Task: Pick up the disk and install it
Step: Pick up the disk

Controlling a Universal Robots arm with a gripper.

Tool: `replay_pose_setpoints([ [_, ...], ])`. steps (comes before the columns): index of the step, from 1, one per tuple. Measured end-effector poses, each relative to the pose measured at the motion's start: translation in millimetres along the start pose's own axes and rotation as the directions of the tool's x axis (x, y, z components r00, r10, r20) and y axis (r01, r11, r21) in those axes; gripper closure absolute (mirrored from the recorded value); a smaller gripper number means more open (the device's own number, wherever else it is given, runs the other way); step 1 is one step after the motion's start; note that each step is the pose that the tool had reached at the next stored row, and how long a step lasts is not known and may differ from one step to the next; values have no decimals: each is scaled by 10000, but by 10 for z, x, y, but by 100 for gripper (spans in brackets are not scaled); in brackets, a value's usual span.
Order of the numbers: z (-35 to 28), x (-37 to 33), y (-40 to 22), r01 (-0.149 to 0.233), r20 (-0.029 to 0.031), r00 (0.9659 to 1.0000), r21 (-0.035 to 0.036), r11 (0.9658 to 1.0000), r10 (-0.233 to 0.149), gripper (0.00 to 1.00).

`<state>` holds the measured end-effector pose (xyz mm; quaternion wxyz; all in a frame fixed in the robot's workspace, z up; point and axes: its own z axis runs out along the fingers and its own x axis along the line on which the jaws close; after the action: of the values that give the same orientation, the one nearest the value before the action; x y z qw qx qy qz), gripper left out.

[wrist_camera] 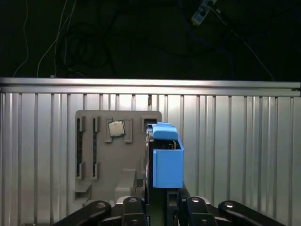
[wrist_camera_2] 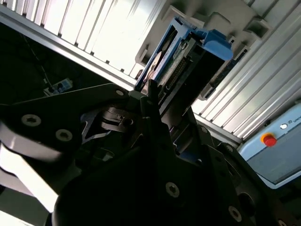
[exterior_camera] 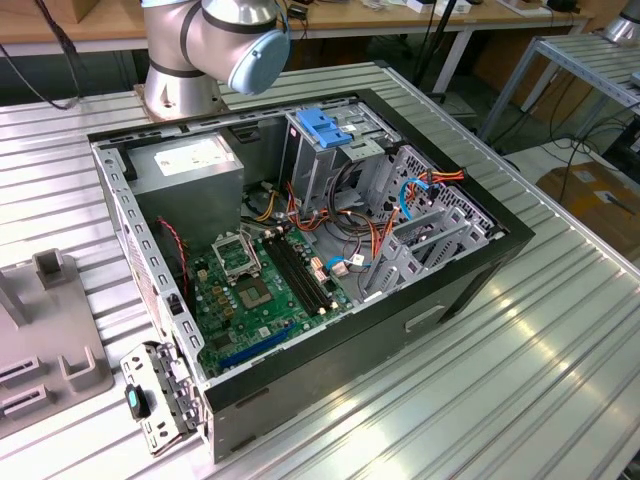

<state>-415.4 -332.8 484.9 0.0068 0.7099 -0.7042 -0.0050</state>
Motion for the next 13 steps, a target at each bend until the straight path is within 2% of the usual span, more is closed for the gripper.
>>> replay_pose_setpoints([
  [3, -228, -9, 3, 0, -1, 10000, -3, 10000, 0, 65],
  [4, -257, -9, 4, -1, -1, 10000, -3, 10000, 1, 65],
  [13, -256, -9, 4, -1, -3, 10000, 0, 10000, 1, 65],
])
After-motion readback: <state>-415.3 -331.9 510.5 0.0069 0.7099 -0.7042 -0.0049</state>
